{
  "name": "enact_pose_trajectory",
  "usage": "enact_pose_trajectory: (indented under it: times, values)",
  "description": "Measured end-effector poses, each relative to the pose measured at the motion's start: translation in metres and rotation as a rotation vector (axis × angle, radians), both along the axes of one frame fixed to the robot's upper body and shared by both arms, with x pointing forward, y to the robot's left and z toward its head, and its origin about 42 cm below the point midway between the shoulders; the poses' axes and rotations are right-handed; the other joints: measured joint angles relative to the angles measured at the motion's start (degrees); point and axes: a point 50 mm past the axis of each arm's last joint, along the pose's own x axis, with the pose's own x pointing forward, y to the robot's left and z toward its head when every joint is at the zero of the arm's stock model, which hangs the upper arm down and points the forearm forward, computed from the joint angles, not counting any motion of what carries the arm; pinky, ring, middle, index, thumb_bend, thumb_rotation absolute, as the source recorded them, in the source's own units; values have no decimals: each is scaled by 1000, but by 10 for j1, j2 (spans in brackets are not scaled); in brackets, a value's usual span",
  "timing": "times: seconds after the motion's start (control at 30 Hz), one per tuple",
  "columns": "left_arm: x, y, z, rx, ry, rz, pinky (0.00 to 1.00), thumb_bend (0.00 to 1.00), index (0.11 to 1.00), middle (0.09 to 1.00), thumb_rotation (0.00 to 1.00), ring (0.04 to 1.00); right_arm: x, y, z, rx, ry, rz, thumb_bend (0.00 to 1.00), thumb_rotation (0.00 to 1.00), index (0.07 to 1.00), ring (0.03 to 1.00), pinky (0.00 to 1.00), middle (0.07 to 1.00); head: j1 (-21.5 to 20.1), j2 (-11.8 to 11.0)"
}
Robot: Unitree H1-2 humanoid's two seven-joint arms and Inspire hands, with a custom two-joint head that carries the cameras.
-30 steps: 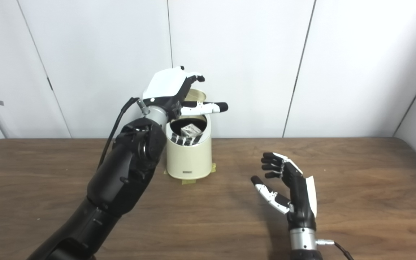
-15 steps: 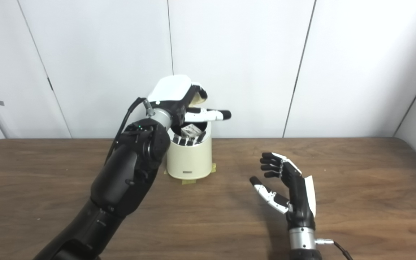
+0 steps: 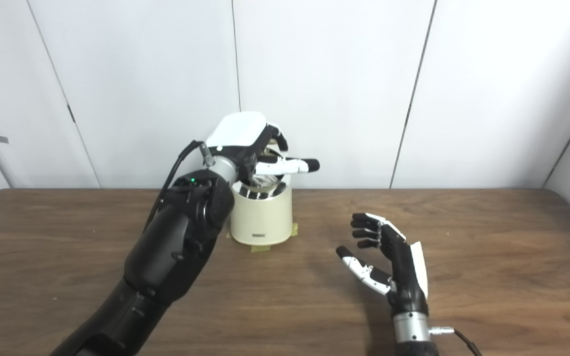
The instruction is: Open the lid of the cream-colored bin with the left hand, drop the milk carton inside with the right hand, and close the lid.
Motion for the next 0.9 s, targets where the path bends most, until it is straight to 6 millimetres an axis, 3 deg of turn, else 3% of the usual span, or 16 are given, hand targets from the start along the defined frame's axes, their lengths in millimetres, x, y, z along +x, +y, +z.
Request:
enact_pose_trajectory:
  times: [0.17,0.5,0.73,0.83,0.9]
  values:
    - [-3,5,-16,-5,31,5,1000,925,735,613,924,650,-1,0,0,-1,1,-1,321,199,682,636,551,673,0,3]
    - [-8,9,-24,-34,-10,-15,1000,910,724,563,876,621,-3,-2,0,-2,9,-9,318,141,687,644,540,680,-4,7]
    - [-9,12,-28,-26,-22,-26,1000,916,757,685,887,692,-4,-2,1,-15,7,-10,318,186,698,657,558,690,-8,11]
    - [-10,12,-31,-13,-21,-30,1000,907,740,572,896,655,-7,-2,1,-20,9,-10,319,210,702,656,557,690,-11,13]
    - [-10,13,-32,-7,-22,-31,1000,909,734,565,898,639,-8,-2,1,-23,9,-10,322,228,705,660,567,695,-14,14]
